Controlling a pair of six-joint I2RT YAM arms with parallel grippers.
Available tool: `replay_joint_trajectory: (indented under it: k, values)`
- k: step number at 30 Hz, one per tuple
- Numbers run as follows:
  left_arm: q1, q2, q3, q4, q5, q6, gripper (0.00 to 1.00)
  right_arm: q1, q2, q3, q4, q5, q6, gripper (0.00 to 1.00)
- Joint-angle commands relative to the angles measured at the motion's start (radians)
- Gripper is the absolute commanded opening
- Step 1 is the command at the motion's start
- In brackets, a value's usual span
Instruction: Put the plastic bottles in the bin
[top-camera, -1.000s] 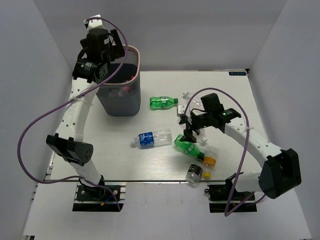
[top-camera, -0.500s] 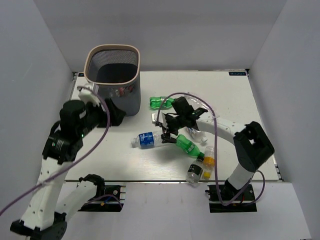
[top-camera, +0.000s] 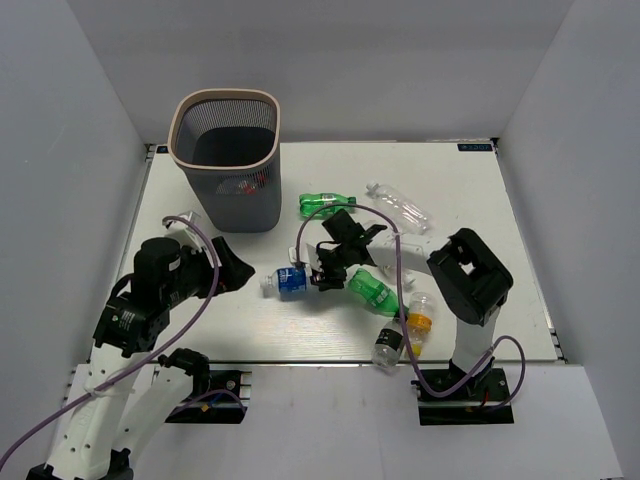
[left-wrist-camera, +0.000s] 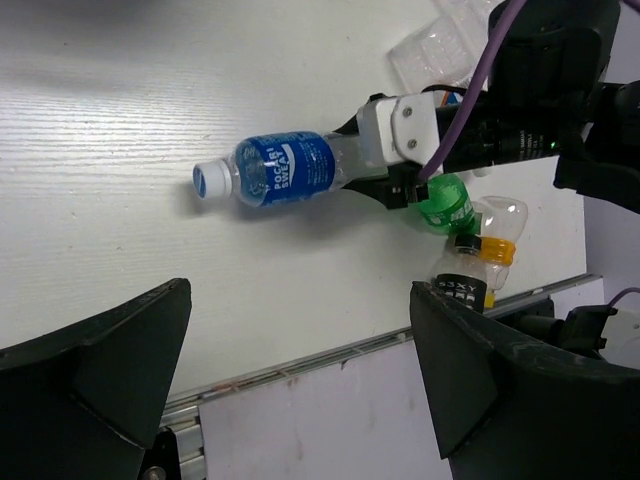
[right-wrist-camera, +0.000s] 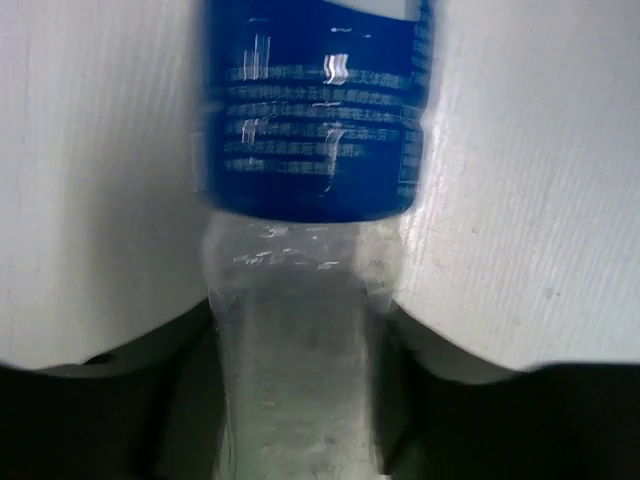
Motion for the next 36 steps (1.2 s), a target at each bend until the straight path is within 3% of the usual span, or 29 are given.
replay_joint_trajectory:
  k: [1,2,5,11,15,17,21,23,26,28,30,31,33,36]
  values:
    - [-0.001,-0.015,-0.026,-0.017,0.030,-0.017,1.00,0.002,-0.020,0.012,0.008,-0.004,-0.031,0.44]
    - [-0.001,-0.024,-0.026,-0.006,0.039,-0.017,1.00,-0.001,-0.046,0.014,-0.005,-0.007,-0.027,0.30]
    - [-0.001,-0.034,-0.052,0.018,0.068,-0.026,1.00,-0.010,-0.125,0.090,-0.121,0.004,-0.008,0.10]
    - [-0.001,-0.055,-0.121,0.083,0.122,-0.026,1.00,-0.047,-0.341,0.131,-0.235,0.074,0.087,0.08]
    - [-0.001,-0.055,-0.164,0.147,0.159,-0.026,1.00,-0.073,-0.572,0.117,-0.084,0.166,0.185,0.07]
    - [-0.001,-0.035,-0.190,0.175,0.176,-0.026,1.00,-0.070,-0.602,0.158,-0.035,0.206,0.234,0.07]
    - [-0.001,0.006,-0.215,0.259,0.217,-0.026,1.00,-0.065,-0.515,0.412,0.111,0.173,0.303,0.08]
    - [-0.001,0.028,-0.215,0.270,0.226,-0.015,1.00,-0.062,-0.377,0.503,0.142,0.144,0.360,0.08]
    - [-0.001,0.055,-0.195,0.259,0.226,0.014,1.00,-0.056,-0.180,0.798,0.185,0.062,0.485,0.11]
    - [-0.001,0.055,-0.186,0.235,0.226,0.026,1.00,-0.054,-0.029,0.909,0.278,-0.007,0.562,0.11]
    - [-0.001,0.055,-0.186,0.235,0.226,0.026,1.00,-0.056,0.054,0.966,0.350,-0.045,0.617,0.11]
    - [-0.001,0.055,-0.196,0.235,0.226,0.026,1.00,-0.056,0.123,0.982,0.493,-0.048,0.674,0.13]
    - [-0.001,0.046,-0.206,0.235,0.216,0.011,1.00,-0.054,0.174,0.996,0.620,-0.059,0.757,0.14]
    - [-0.001,0.022,-0.227,0.244,0.206,-0.018,1.00,-0.050,0.330,1.161,0.602,-0.050,0.809,0.21]
